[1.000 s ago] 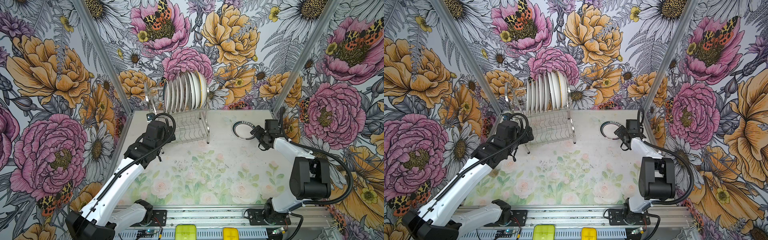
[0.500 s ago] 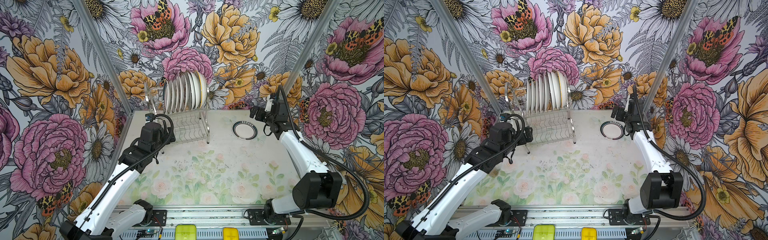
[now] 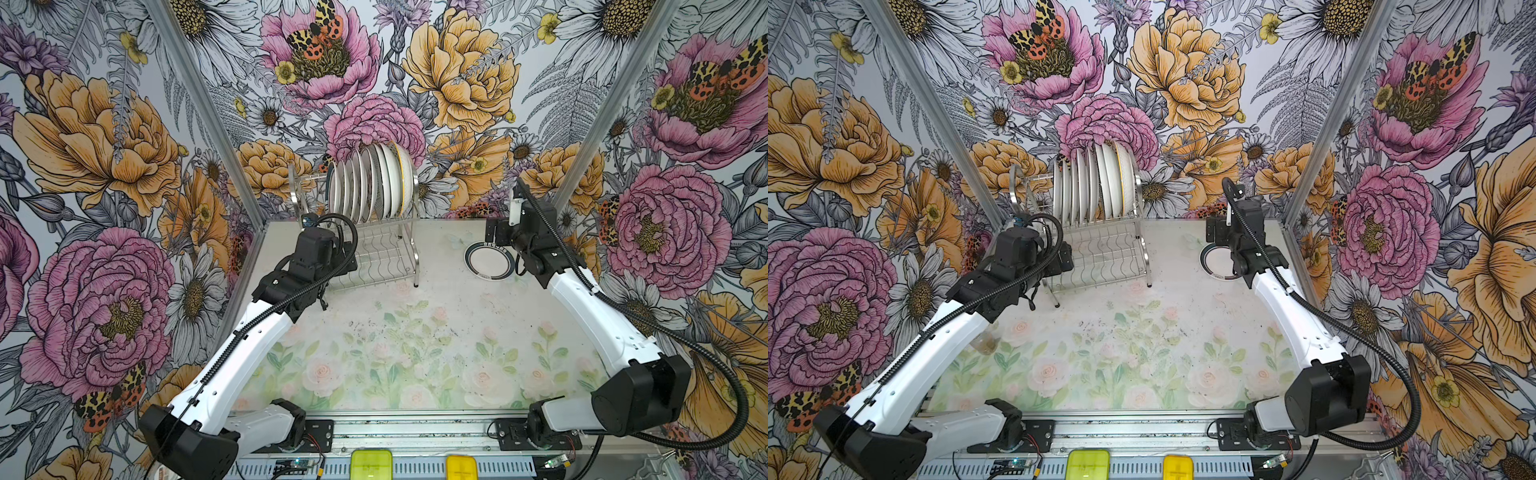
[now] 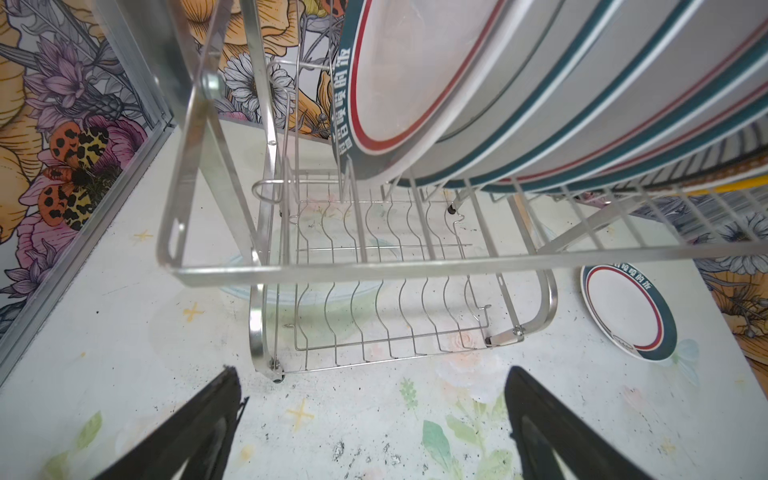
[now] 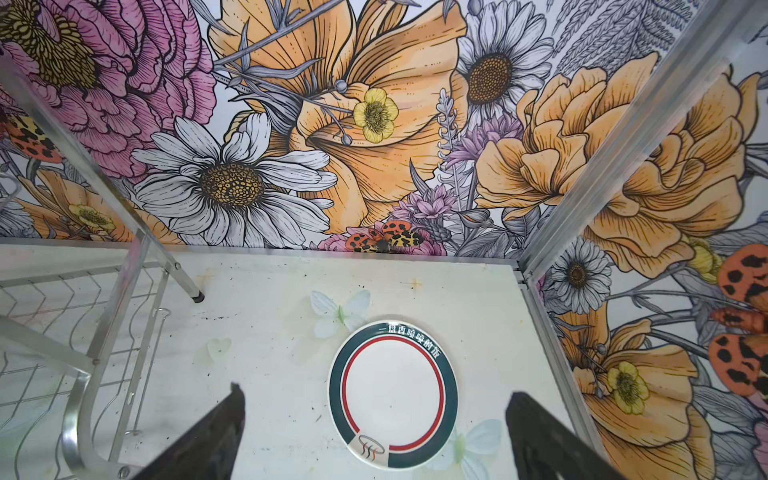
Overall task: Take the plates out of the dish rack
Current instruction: 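Raise the right gripper from the plate while the left gripper moves up to the rack, then slide the left gripper fingers around the front green-rimmed plate in the rack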
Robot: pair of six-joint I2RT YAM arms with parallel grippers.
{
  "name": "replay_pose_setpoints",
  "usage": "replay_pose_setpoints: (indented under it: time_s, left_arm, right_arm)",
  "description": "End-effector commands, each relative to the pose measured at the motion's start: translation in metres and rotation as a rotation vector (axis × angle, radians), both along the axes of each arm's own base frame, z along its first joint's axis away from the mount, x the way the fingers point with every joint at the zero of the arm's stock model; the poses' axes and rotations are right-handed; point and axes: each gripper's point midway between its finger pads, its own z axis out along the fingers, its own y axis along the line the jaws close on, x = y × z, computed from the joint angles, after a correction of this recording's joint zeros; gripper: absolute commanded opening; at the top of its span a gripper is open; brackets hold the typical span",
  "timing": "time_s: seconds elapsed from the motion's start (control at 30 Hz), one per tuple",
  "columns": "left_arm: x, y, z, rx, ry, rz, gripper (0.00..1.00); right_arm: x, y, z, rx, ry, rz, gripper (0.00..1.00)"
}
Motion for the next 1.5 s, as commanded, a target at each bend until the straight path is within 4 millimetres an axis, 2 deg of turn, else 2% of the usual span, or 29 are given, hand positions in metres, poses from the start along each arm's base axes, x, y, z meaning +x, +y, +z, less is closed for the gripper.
replay_pose_setpoints:
  time_s: [0.0, 0.27, 0.47, 0.6, 0.9, 1.47]
  left_arm:
    - [0.006, 0.007, 0.018, 0.041, -0.007, 0.024, 0.99]
    - [0.021, 0.007, 0.05, -0.008, -0.01, -0.002, 0.99]
    - [0.03, 0.014, 0.066, -0.028, 0.014, -0.018, 0.98]
    - [0.028, 0.007, 0.074, -0.042, 0.013, -0.081, 0.97]
    - [0.033, 0.007, 0.074, 0.036, 0.018, -0.13, 0.88]
    - [0.063, 0.012, 0.059, 0.266, 0.047, -0.124, 0.56]
  right_arm:
    - [-0.018, -0.003, 0.002, 0.044, 0.003, -0.027, 0.99]
    - [-0.039, 0.01, -0.022, 0.172, 0.07, 0.012, 0.99]
    - [-0.048, 0.019, -0.021, 0.224, 0.081, 0.049, 0.99]
    - [-0.048, 0.02, -0.023, 0.23, 0.089, 0.051, 0.99]
    - [-0.046, 0.022, -0.037, 0.227, 0.122, 0.056, 0.99]
    - [-0.047, 0.022, -0.04, 0.223, 0.127, 0.06, 0.99]
